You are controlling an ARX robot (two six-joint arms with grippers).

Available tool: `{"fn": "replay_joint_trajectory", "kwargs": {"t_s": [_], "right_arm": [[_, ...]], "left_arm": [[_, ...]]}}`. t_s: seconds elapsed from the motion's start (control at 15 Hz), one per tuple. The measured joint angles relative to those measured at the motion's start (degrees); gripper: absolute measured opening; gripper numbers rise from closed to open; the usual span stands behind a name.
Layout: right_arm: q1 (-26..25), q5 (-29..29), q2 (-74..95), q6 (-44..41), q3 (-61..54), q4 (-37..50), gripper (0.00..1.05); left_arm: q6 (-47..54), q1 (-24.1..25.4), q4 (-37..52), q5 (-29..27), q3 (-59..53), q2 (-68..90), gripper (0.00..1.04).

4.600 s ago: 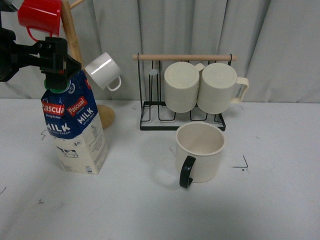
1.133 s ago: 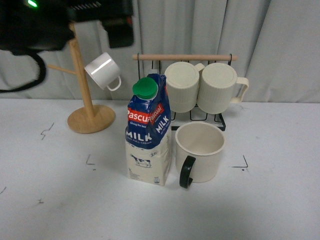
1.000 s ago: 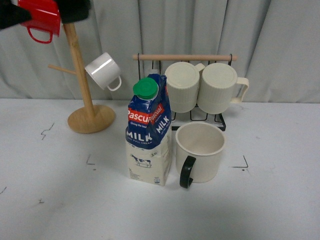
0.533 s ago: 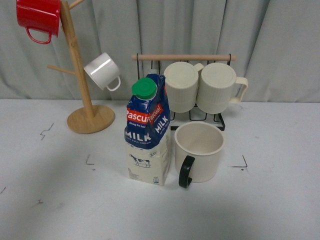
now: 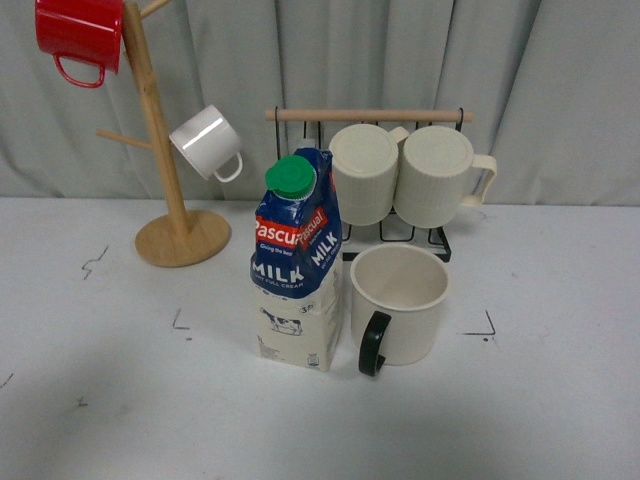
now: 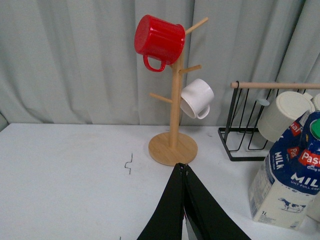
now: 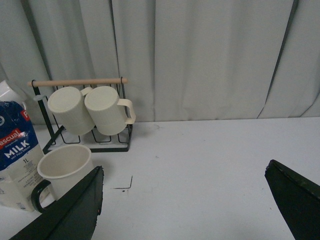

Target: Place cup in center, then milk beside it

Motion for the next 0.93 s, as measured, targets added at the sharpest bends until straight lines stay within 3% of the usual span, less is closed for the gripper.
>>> {"fn": "replay_joint_trajectory", "kwargs": {"t_s": [0.33, 0.93], "right_arm": [[0.0, 0.0, 0.0, 0.0, 0.0, 0.0, 0.98], [0.0, 0.0, 0.0, 0.0, 0.0, 0.0, 0.98]], "left_arm": [[0.0, 0.0, -2.84, 0.0, -3.45, -7.76, 0.02], [0.02, 0.0, -16.0, 0.02, -3.48, -20.31, 0.02]]}}
